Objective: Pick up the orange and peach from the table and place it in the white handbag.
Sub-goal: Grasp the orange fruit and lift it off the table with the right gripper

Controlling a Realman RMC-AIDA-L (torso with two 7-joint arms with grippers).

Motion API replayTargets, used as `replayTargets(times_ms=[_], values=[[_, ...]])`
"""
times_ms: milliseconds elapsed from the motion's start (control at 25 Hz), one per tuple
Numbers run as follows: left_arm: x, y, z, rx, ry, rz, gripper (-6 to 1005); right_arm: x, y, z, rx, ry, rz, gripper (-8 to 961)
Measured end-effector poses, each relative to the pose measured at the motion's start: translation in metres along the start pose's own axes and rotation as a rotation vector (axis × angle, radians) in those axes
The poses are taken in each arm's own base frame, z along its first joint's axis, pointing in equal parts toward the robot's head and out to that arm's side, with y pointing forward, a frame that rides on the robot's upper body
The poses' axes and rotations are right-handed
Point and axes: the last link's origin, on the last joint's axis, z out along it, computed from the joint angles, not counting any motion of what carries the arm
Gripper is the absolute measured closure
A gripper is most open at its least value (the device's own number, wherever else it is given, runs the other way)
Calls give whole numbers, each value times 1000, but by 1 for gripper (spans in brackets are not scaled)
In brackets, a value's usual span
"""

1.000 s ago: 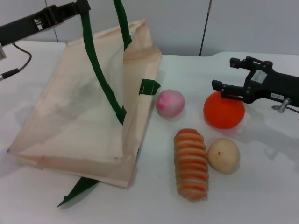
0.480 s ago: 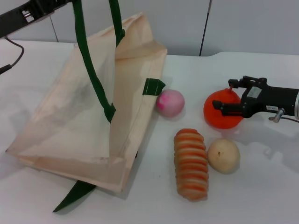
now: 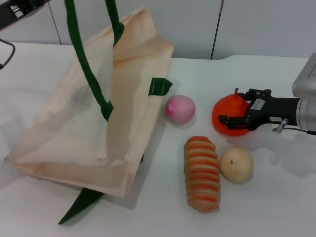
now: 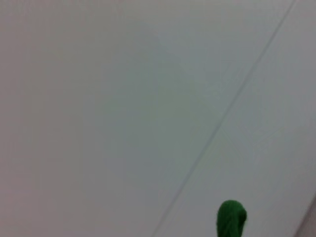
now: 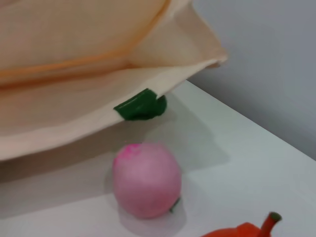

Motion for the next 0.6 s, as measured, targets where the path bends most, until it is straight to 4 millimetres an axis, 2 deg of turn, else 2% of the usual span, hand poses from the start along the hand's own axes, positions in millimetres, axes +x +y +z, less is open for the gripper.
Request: replayTargets(times_ms=[200,480,600], values=[[-1,-4,-5,28,19,-3,878,0,0,0,-1,0,0,81],[-1,-4,-6,30,19,-4,878,0,1,1,-4,2,-2,285],[-1,-4,-6,30,19,-4,878,0,1,1,-4,2,-2,320]])
